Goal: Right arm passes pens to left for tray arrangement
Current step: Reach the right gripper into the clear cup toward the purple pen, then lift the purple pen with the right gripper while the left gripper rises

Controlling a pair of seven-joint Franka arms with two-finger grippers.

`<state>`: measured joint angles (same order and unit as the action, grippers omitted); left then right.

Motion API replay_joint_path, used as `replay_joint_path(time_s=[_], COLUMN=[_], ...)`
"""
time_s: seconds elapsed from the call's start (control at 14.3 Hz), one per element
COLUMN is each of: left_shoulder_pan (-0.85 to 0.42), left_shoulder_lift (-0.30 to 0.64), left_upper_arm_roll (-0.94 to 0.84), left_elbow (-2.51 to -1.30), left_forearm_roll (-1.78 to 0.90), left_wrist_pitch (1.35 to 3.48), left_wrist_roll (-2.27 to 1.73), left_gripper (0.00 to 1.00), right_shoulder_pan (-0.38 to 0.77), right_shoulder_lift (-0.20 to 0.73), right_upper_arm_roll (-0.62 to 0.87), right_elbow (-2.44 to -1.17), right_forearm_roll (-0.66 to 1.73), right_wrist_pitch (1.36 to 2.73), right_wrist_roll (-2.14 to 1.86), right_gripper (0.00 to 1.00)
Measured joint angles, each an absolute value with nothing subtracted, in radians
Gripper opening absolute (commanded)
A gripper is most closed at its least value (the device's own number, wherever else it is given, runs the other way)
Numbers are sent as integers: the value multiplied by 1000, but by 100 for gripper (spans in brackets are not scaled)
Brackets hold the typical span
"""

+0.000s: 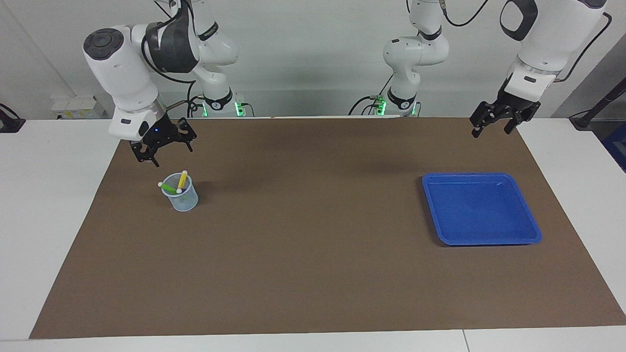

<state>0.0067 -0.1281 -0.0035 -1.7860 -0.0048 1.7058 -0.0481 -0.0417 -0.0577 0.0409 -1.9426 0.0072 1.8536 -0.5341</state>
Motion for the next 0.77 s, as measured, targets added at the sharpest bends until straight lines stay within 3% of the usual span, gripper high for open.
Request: replay_joint_path(time_s=[0.07,0.35,0.56,0.77], left_shoulder_pan=[7,7,7,5], left_shoulder_lift=[-128,-128,-129,-129], left_upper_arm_roll=[-3,-3,-3,-7], left_elbow=[-1786,-1787,-1802,-1813], left_forearm_roll=[-5,-5,-5,-5], left_wrist_pitch=[1706,1706,1706,1706], left_wrist_roll=[-49,-50,-50,-51], left_gripper=[100,100,100,100], right_shoulder_pan=[-50,-53,-45,-47], right_shoulder_lift=[-42,49,104,126], right_upper_arm_roll=[41,42,43,42], right_elbow=[-1955,-1966,-1966,-1966], right_forearm_roll=[7,7,7,7], right_wrist_pitch=[1883,1966,2007,2013], right_wrist_roll=[-537,-500,-444,-437], right_gripper=[100,83,66,65])
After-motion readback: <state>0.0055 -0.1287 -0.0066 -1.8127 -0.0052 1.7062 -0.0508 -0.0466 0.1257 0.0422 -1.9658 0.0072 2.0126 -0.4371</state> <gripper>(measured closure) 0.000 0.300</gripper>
